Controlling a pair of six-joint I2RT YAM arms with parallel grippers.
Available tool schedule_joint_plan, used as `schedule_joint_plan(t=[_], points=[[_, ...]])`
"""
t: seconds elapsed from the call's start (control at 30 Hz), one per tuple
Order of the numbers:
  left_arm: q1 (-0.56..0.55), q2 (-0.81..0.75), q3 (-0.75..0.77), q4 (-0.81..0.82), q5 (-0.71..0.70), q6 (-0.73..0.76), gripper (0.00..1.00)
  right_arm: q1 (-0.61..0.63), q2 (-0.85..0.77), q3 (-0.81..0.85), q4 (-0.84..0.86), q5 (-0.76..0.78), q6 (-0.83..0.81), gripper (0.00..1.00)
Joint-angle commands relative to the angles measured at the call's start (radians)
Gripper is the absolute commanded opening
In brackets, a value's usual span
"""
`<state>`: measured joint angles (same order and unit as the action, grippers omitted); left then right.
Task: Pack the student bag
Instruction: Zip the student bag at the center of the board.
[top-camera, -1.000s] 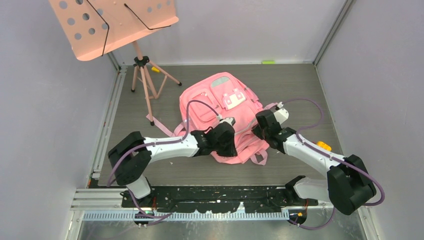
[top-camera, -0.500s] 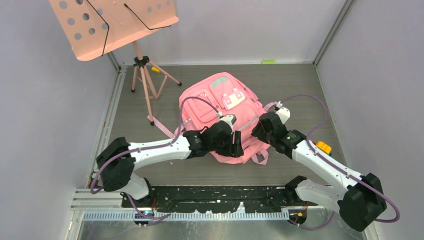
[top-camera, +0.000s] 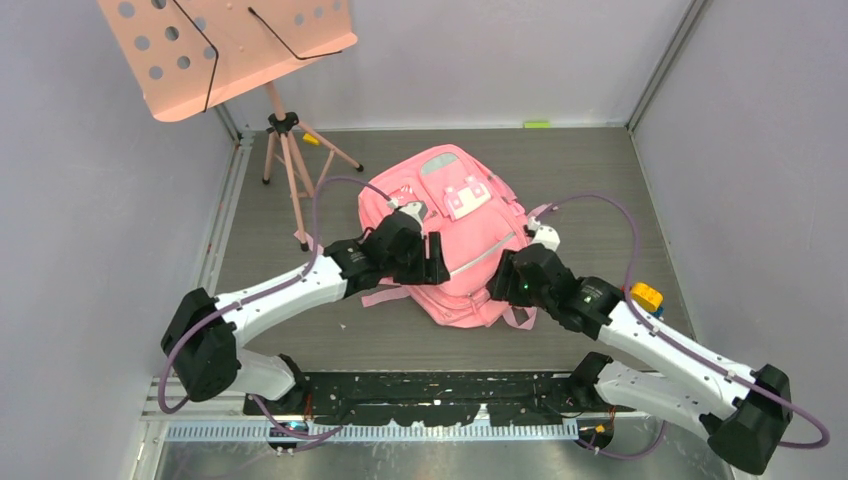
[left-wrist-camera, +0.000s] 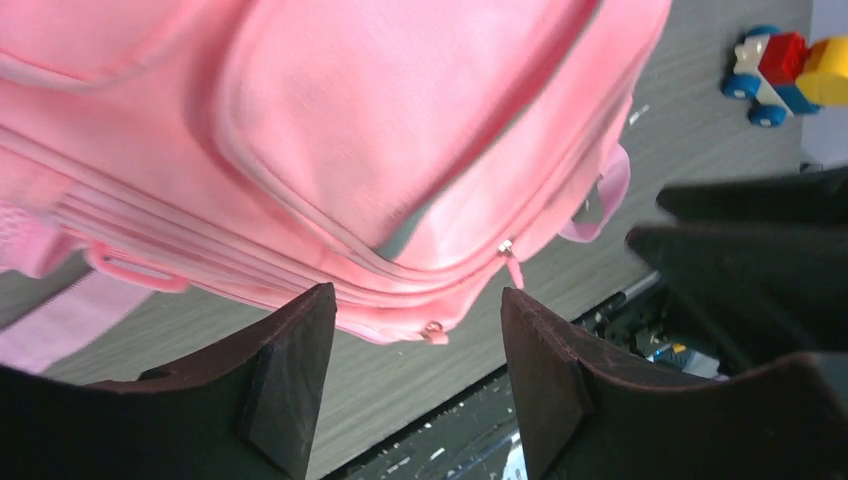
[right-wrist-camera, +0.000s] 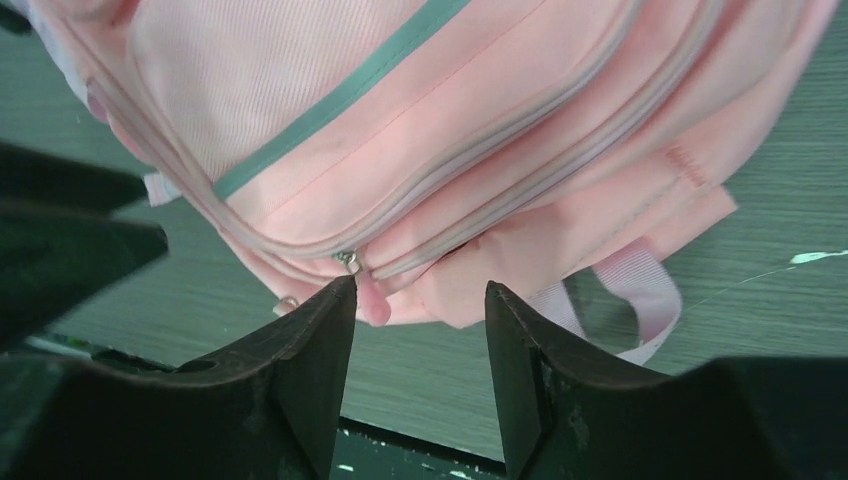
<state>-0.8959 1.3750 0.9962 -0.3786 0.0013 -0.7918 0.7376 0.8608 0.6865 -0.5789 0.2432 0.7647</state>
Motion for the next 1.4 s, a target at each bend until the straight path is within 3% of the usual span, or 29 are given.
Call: schedule_joint_plan(t=[0.0,0.33,0.63,0.77,0.9,1.17,1.37], points=[[0.054,-0.044,-0.010,-0.004,0.024,0.038,0.62,0.131,0.063,0.017,0.008,0.095,0.057,0.55],[0.094,0.009,-0.017,0.004,0.008,0.069,0.60,0.328,0.299,0.128,-0.030,0.280,0.139,0.49],[0.095,0.048,-0.025,0.039,0.016,0.065,0.54,0.370,0.423,0.181,-0.066,0.328,0.160,0.45],[0.095,0.068,-0.043,0.084,0.033,0.056,0.50,0.374,0.468,0.196,-0.089,0.351,0.171,0.38],[0.095,0.086,-0.049,0.096,0.026,0.059,0.38,0.375,0.492,0.203,-0.108,0.385,0.184,0.26],[0.094,0.108,-0.038,0.064,-0.047,0.125,0.00,0.374,0.498,0.201,-0.136,0.436,0.196,0.01],[0.095,0.107,-0.031,0.014,-0.105,0.192,0.00,0.365,0.475,0.207,-0.199,0.503,0.184,0.00]])
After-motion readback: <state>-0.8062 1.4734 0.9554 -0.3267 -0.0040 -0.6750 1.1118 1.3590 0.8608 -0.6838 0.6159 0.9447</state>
